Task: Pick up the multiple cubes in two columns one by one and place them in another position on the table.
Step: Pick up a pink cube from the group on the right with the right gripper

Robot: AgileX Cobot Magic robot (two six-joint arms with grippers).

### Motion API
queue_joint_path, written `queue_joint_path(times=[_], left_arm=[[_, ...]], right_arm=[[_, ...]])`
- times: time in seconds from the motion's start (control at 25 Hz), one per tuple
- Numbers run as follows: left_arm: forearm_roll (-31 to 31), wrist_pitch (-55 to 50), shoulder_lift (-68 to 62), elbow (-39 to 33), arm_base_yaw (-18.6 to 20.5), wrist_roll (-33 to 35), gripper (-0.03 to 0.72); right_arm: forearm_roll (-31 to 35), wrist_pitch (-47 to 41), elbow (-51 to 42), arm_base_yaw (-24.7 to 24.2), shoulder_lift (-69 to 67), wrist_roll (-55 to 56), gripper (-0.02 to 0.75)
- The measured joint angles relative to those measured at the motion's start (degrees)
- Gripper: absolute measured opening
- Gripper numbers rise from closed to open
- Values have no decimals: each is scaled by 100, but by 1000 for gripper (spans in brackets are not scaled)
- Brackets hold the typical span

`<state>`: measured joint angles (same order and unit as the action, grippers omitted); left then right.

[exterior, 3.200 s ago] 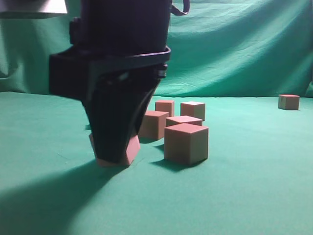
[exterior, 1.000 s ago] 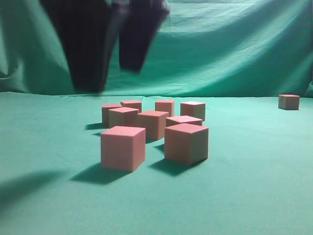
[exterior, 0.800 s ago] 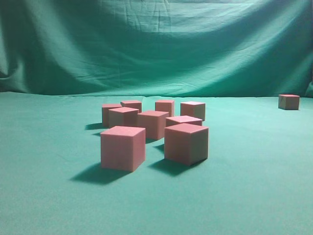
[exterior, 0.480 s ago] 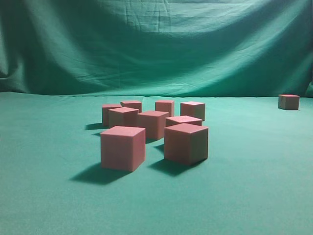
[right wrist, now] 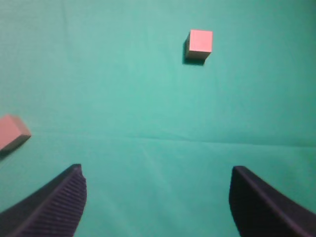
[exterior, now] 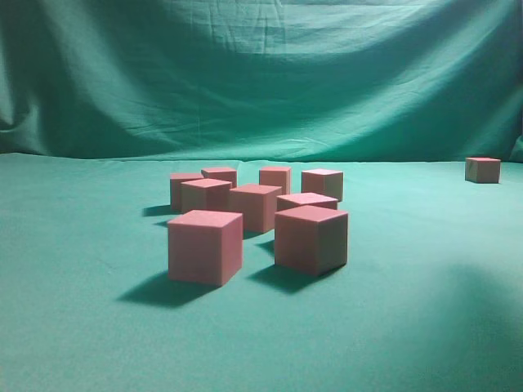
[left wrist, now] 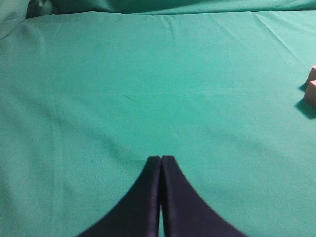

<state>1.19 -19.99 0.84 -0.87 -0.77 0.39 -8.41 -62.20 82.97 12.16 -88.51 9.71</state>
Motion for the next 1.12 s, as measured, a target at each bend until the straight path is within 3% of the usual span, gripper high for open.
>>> queue_joint_path(times=[0.28, 0.68, 1.12], left_arm=[[0, 0, 0, 0, 0, 0, 0], [0, 0, 0, 0, 0, 0, 0], [0, 0, 0, 0, 0, 0, 0]], right_arm=[[380, 215, 755, -931, -1341, 0, 546], [459, 248, 2807, -975, -3532, -486, 546], [238, 631, 2996, -975, -4363, -601, 546]])
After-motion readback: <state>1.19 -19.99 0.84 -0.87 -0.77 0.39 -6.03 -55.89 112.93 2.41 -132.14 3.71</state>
